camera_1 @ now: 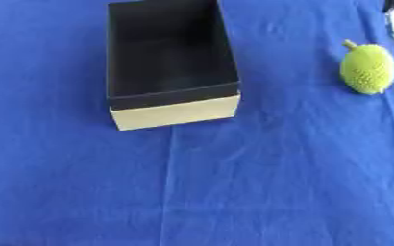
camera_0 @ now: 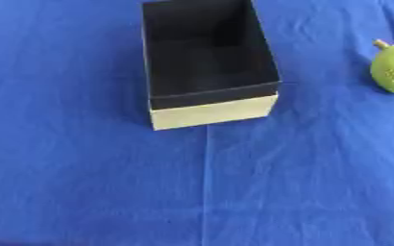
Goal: Pick up objects on the table and place them in the box.
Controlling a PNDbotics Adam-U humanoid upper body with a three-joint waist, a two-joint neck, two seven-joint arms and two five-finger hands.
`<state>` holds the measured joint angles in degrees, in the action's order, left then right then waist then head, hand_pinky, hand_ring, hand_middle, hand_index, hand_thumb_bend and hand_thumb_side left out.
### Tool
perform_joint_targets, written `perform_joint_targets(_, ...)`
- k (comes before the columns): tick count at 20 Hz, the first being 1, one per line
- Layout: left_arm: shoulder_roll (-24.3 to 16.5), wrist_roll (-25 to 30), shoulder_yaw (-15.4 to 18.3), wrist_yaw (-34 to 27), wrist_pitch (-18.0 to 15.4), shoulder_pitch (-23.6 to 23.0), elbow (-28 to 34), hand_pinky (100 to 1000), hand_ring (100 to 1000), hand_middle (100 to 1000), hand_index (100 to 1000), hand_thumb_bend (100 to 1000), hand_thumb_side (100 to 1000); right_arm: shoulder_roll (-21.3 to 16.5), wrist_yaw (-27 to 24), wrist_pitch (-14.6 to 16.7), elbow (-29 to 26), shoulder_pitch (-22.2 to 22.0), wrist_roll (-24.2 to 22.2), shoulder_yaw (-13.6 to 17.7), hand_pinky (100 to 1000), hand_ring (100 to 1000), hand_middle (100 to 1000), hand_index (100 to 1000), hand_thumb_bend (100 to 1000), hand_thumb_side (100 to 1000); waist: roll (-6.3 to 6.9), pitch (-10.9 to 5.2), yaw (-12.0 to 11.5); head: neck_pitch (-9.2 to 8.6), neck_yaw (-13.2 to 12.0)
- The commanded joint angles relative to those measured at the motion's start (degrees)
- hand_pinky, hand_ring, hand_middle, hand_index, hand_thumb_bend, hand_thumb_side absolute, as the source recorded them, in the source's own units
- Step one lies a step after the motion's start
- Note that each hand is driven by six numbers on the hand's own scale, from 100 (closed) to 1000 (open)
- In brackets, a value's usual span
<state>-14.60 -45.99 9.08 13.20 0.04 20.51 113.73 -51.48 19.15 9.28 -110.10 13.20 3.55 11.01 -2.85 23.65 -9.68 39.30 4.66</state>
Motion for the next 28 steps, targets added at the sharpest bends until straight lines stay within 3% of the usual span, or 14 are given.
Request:
perform_joint_targets(1, -1.7, -0.1, 0.5, 0.3, 0.2, 0.0, 0.9, 497, 644, 615, 668, 899, 759, -5.9, 3.0, 0.4, 0.9, -1.5, -2.6, -0.8, 852, 833, 854, 939, 100, 638, -0.1, -6.46, 0.2, 0.49, -0.3)
perform_joint_targets(7, -2.1, -0.1, 0.5, 0.4, 0.3, -0.2, 0.9, 497, 644, 615, 668, 900, 759, -10.5, 8.5, 2.3, 2.7, -4.7, -8.1, -2.7, 855, 851, 871, 946, 155, 617, -0.32, -6.65, 0.7, 0.62, -0.4)
perform_joint_targets(14, -2.1, 0.0, 0.4, 0.4, 0.3, -0.2, 0.9, 497, 644, 615, 668, 900, 759, -10.0, 14.6, 3.6, 2.6, -5.1, -14.5, -3.5, 861, 868, 881, 958, 214, 566, -0.36, -6.68, 0.8, 0.59, 1.1)
perform_joint_targets(19, -2.1, -0.1, 0.5, 0.4, 0.3, -0.3, 0.9, 497, 644, 615, 668, 900, 759, -9.8, 15.3, 3.6, 2.3, -4.8, -18.4, -2.8, 864, 874, 883, 962, 247, 522, -0.36, -6.7, 0.9, 0.33, 3.3)
perform_joint_targets(22, -2.1, 0.0, 0.4, 0.3, 0.4, -0.3, 0.9, 497, 645, 616, 668, 900, 759, -9.8, 14.9, 2.4, 2.9, -4.4, -18.2, -2.2, 861, 874, 862, 955, 308, 456, -0.33, -6.75, 0.9, 0.2, 3.6)
perform_joint_targets(28, -2.1, 0.2, 0.2, 0.3, 0.4, -0.2, 0.9, 497, 645, 616, 668, 900, 760, -10.3, 14.5, -1.1, 6.4, -2.4, -15.2, -2.6, 852, 862, 831, 950, 317, 422, -0.11, -6.75, 0.6, 0.15, 3.9)
